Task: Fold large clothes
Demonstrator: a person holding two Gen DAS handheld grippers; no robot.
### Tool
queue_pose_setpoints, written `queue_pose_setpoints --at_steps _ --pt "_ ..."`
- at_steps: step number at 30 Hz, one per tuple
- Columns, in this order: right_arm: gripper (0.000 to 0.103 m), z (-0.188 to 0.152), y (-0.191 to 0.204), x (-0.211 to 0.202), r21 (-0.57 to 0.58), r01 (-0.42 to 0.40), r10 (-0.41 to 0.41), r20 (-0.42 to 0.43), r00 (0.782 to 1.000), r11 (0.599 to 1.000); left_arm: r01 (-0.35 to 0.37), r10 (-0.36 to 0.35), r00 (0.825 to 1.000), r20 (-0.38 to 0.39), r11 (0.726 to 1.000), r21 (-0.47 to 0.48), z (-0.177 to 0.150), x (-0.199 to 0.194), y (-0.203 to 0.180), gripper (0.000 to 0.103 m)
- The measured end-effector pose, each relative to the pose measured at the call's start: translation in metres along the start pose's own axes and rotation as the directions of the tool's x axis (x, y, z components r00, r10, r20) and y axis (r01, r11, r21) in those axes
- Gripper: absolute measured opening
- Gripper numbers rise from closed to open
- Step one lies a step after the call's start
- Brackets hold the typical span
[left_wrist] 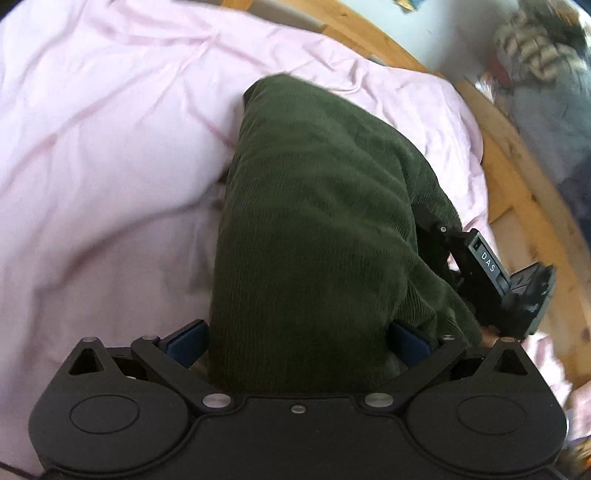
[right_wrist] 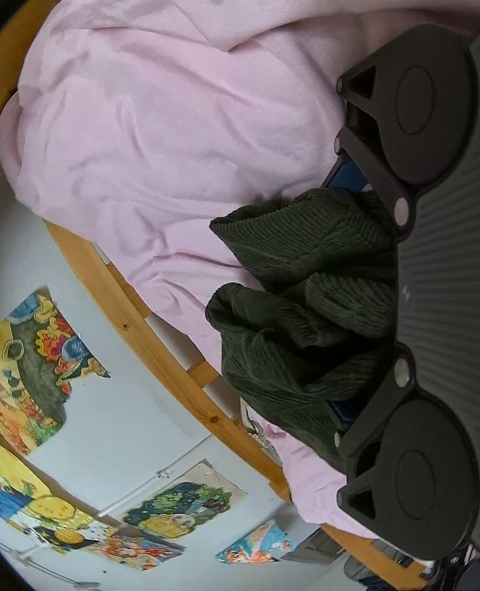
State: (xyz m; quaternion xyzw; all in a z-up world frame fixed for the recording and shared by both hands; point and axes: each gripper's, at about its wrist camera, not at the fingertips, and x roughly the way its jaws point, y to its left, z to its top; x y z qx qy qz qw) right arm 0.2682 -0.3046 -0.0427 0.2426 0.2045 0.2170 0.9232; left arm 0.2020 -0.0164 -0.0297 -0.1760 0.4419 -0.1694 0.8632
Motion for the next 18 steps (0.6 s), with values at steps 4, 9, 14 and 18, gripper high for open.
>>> queue_pose_setpoints --at_steps 4,9,14,18 --pt "0.102 -0.002 0.0 -0.001 -0.004 -0.005 0.005 0.013 1.0 1.0 -0.09 0.086 0.996 0.028 0.983 0.162 0.004 -0.006 -0.025 0.103" --pt "0.102 -0.004 0.0 -0.002 -0.005 -0.008 0.008 0.025 1.0 1.0 -0.112 0.108 0.994 0.032 0.971 0.21 0.007 -0.006 -0.032 0.103" --pt "0.102 -0.005 0.0 -0.002 -0.006 -0.008 0.008 0.031 0.999 1.0 -0.095 0.092 0.995 0.023 0.977 0.193 0.007 -0.006 -0.025 0.103" --pt "0.102 -0.006 0.001 -0.003 -0.005 -0.008 0.008 0.035 0.999 1.0 -0.079 0.078 0.997 0.015 0.982 0.173 0.007 -0.004 -0.021 0.103"
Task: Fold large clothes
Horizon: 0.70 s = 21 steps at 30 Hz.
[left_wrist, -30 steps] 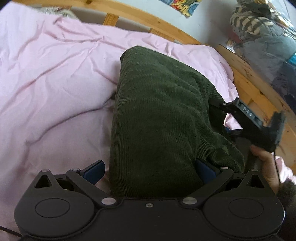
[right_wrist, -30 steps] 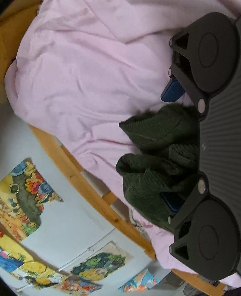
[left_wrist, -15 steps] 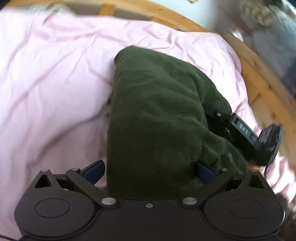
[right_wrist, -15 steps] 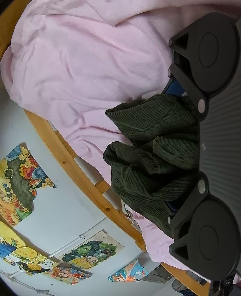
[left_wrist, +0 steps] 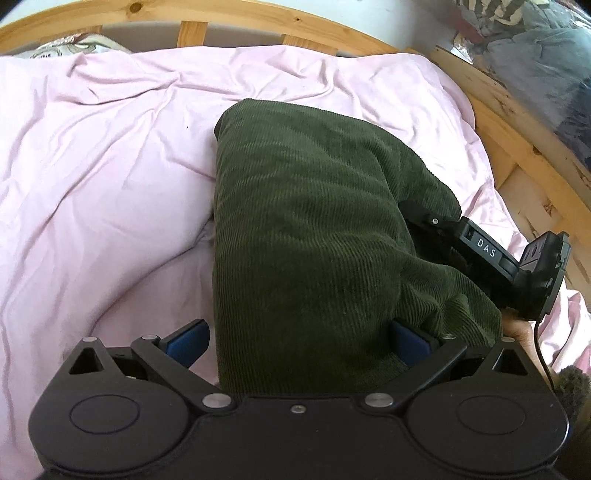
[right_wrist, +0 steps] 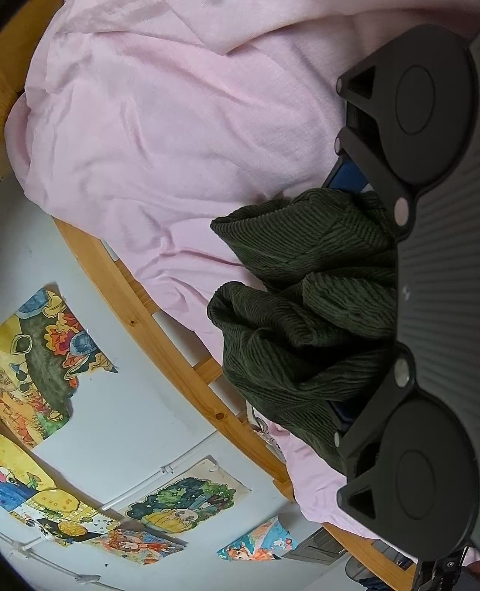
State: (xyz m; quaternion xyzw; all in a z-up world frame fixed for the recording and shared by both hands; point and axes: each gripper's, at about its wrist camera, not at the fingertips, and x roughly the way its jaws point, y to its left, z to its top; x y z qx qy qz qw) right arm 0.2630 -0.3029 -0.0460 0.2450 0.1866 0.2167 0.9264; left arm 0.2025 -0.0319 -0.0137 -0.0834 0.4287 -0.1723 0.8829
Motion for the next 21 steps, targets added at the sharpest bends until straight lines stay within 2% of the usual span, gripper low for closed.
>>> queue_pose_setpoints --at_steps 4,8,9,13,16,21 --pt "0.102 -0.001 0.0 -0.001 0.003 -0.003 0.003 0.005 1.0 1.0 0.039 -0.039 0.999 0.012 0.998 -0.047 -0.001 -0.002 0.01 0.103" --pt "0.102 -0.001 -0.001 -0.002 0.006 -0.009 0.009 0.01 1.0 1.0 0.145 -0.117 0.977 0.178 0.978 -0.15 -0.008 -0.024 0.039 0.103" --pt "0.102 -0.002 -0.001 -0.002 0.006 -0.009 0.009 0.01 1.0 1.0 0.155 -0.122 0.975 0.186 0.972 -0.178 -0.008 -0.024 0.047 0.103" --pt "0.102 -0.001 -0.002 -0.002 0.006 -0.009 0.009 0.009 1.0 1.0 0.198 -0.173 0.977 0.124 0.951 -0.238 -0.006 -0.003 0.07 0.103" --pt "0.102 -0.001 -0.001 -0.002 0.005 -0.008 0.008 0.009 1.0 1.0 0.308 -0.283 0.951 0.125 0.9 -0.309 -0.009 0.016 0.088 0.103" --pt "0.102 0.0 0.0 0.0 -0.008 0.006 -0.006 -0.002 1.0 1.0 0.441 -0.452 0.888 0.087 0.781 -0.443 -0.012 0.051 0.106 0.103"
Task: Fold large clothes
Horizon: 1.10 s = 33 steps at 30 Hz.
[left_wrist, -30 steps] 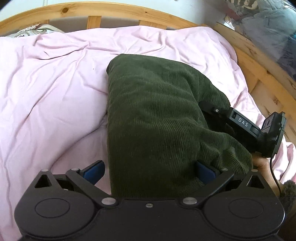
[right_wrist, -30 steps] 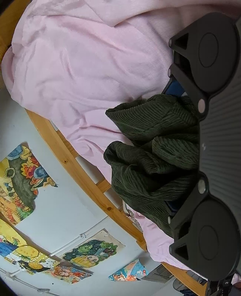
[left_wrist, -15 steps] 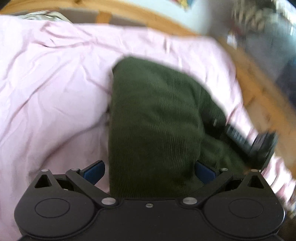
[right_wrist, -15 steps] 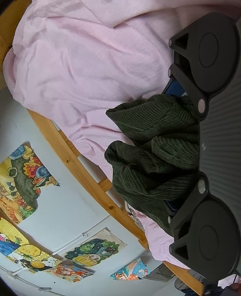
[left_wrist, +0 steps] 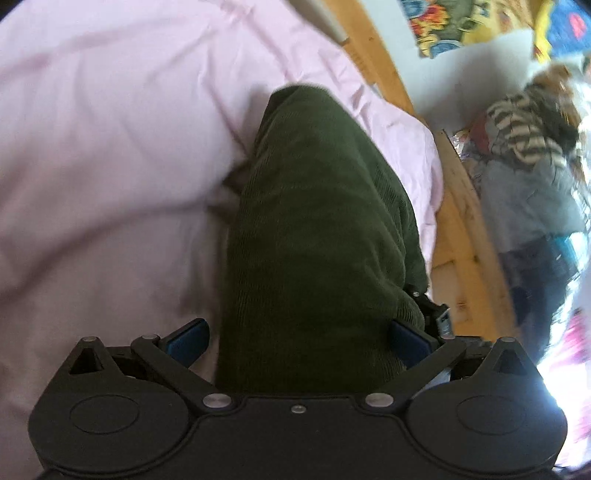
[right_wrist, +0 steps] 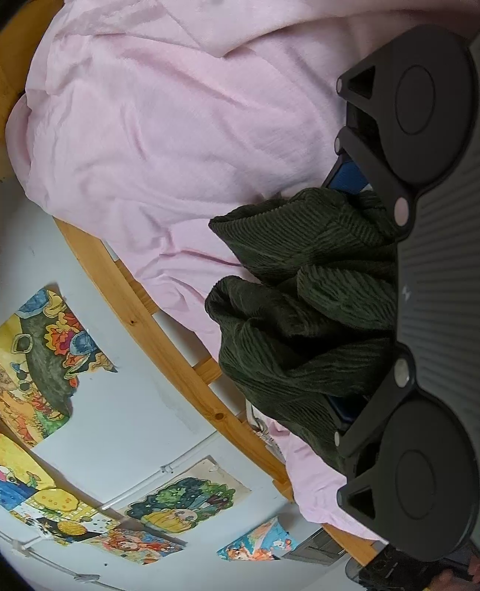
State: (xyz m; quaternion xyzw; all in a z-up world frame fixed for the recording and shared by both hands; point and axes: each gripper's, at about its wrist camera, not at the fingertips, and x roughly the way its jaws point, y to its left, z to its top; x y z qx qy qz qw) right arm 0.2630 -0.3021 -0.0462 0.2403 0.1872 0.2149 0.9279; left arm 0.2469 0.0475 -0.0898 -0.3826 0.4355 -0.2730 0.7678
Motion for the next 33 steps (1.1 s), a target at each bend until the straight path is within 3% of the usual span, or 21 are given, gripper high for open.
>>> queue_pose_setpoints --at_steps 5,10,13,16,21,25,28,33 --pt "0.102 0.001 0.003 0.001 -0.019 0.009 -0.009 -0.013 1.0 1.0 0.048 -0.052 0.996 -0.079 0.998 -0.045 0.008 0.019 0.006 0.103" --pt "0.077 0.0 0.012 -0.005 -0.023 0.022 -0.022 0.007 1.0 1.0 0.01 -0.011 0.996 -0.089 1.0 -0.013 0.009 0.022 -0.008 0.103" --pt "0.06 0.0 0.017 -0.014 -0.032 0.012 -0.011 0.015 1.0 0.999 -0.011 0.012 0.999 -0.053 0.999 0.034 0.003 0.019 -0.021 0.101" --pt "0.049 0.002 0.025 -0.03 -0.02 -0.015 0.015 0.042 0.999 1.0 -0.015 0.015 1.0 -0.005 0.998 0.066 -0.005 0.009 -0.024 0.096" --pt "0.046 0.006 0.058 -0.053 -0.057 -0.059 0.064 0.107 0.992 0.997 0.015 -0.019 0.999 0.034 0.994 0.107 -0.014 -0.013 -0.034 0.094" --pt "0.046 0.022 0.088 -0.044 -0.109 -0.101 0.117 0.154 0.981 0.989 0.026 -0.038 0.997 0.073 0.988 0.153 -0.01 -0.038 -0.045 0.094" --pt "0.046 0.038 0.106 -0.017 -0.118 -0.121 0.14 0.169 0.976 0.986 0.022 -0.046 0.99 0.132 0.985 0.173 0.011 -0.06 -0.048 0.094" --pt "0.052 0.045 0.11 0.058 -0.078 -0.081 0.087 0.084 0.993 0.994 -0.092 0.034 0.968 0.25 0.97 0.224 0.056 -0.083 -0.048 0.095"
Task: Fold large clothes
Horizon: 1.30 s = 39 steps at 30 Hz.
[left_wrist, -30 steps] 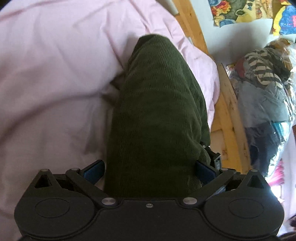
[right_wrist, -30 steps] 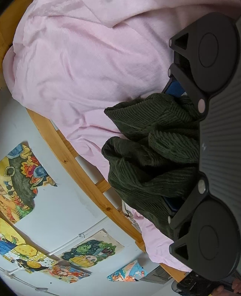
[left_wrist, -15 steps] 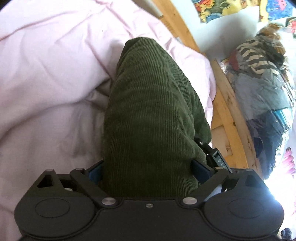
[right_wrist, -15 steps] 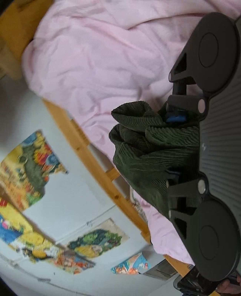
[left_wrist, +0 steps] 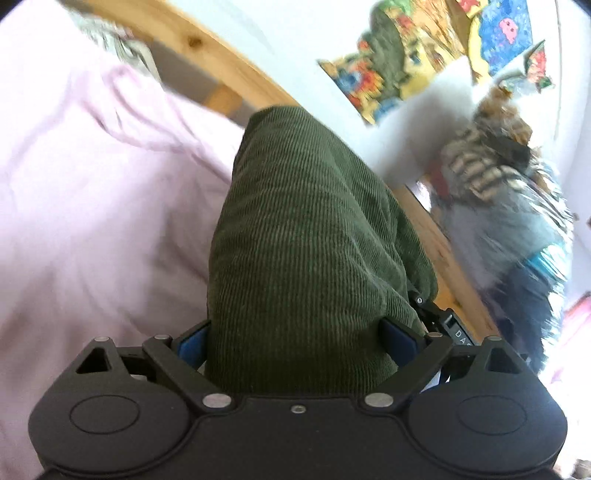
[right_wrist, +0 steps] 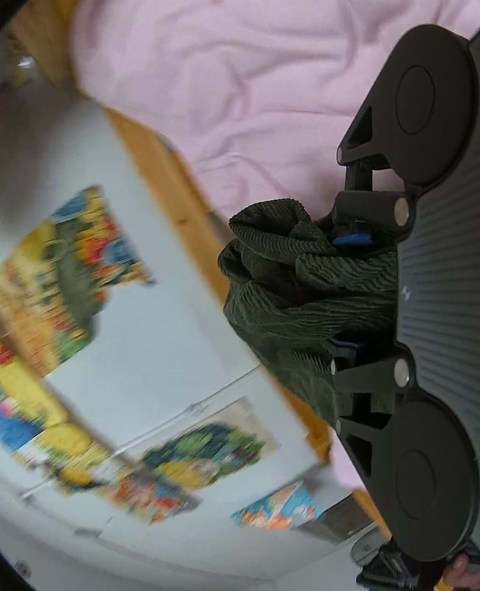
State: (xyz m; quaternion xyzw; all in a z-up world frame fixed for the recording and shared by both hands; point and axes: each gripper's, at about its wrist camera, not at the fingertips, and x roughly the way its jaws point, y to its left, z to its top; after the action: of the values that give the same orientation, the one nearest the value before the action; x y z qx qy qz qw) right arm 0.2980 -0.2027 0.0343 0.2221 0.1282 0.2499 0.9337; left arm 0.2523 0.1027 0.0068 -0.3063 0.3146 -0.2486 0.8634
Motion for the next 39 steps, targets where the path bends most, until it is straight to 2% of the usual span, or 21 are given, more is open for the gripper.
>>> queue_pose_setpoints --at_steps 2,3,4,5,6,7,8,11,15,17,26,29,33,39 --pt "0.058 -0.01 -0.006 0.026 -0.018 0.074 -0.076 -0.088 0.993 0.997 -0.063 0.063 0.998 -0.007 0.998 -0.02 0.007 0.008 0.017 0.095" --pt "0.067 -0.017 -0.01 0.034 -0.038 0.112 -0.116 -0.115 0.987 0.993 -0.112 0.111 0.993 -0.026 0.993 -0.029 0.007 0.014 0.027 0.094" --pt "0.074 -0.022 -0.013 0.035 -0.048 0.117 -0.122 -0.118 0.986 0.992 -0.171 0.169 0.984 -0.05 0.985 -0.032 0.005 0.019 0.035 0.093" --pt "0.078 -0.025 -0.016 0.031 -0.048 0.114 -0.119 -0.107 0.987 0.992 -0.226 0.224 0.973 -0.059 0.974 -0.023 0.0 0.023 0.043 0.095" --pt "0.082 -0.026 -0.018 0.026 -0.052 0.115 -0.12 -0.096 0.988 0.992 -0.208 0.207 0.977 -0.044 0.978 -0.03 -0.004 0.02 0.048 0.097" --pt "0.084 -0.026 -0.019 0.022 -0.069 0.118 -0.124 -0.094 0.988 0.991 -0.173 0.171 0.985 -0.037 0.983 -0.059 -0.007 0.015 0.053 0.097" --pt "0.084 -0.026 -0.019 0.018 -0.093 0.125 -0.134 -0.091 0.987 0.988 -0.168 0.165 0.985 -0.041 0.982 -0.09 -0.009 0.013 0.054 0.097" --pt "0.09 -0.025 -0.013 0.0 -0.163 0.156 -0.167 -0.058 0.984 0.974 -0.22 0.219 0.975 -0.024 0.974 -0.06 -0.01 0.009 0.044 0.1" --pt "0.101 -0.025 0.0 -0.035 -0.218 0.162 -0.167 -0.006 0.986 0.962 -0.32 0.321 0.947 0.0 0.947 0.032 -0.013 0.004 0.015 0.102" --pt "0.103 -0.023 0.009 -0.046 -0.25 0.177 -0.18 0.01 0.984 0.952 -0.389 0.388 0.921 0.022 0.919 0.059 -0.015 0.004 -0.003 0.102" --pt "0.103 -0.02 0.053 -0.123 -0.276 0.208 -0.174 0.143 0.974 0.938 -0.499 0.483 0.863 0.149 0.86 0.107 -0.052 -0.04 -0.067 0.102" --pt "0.103 -0.024 0.071 -0.15 -0.312 0.225 -0.167 0.202 0.965 0.923 -0.515 0.492 0.855 0.162 0.841 0.165 -0.066 -0.057 -0.087 0.102" --pt "0.103 -0.025 0.091 -0.18 -0.318 0.228 -0.136 0.287 0.948 0.92 -0.554 0.52 0.832 0.193 0.796 0.244 -0.084 -0.083 -0.109 0.102" --pt "0.103 -0.039 0.114 -0.214 -0.314 0.247 -0.12 0.374 0.92 0.917 -0.571 0.505 0.818 0.274 0.767 0.292 -0.098 -0.12 -0.133 0.102"
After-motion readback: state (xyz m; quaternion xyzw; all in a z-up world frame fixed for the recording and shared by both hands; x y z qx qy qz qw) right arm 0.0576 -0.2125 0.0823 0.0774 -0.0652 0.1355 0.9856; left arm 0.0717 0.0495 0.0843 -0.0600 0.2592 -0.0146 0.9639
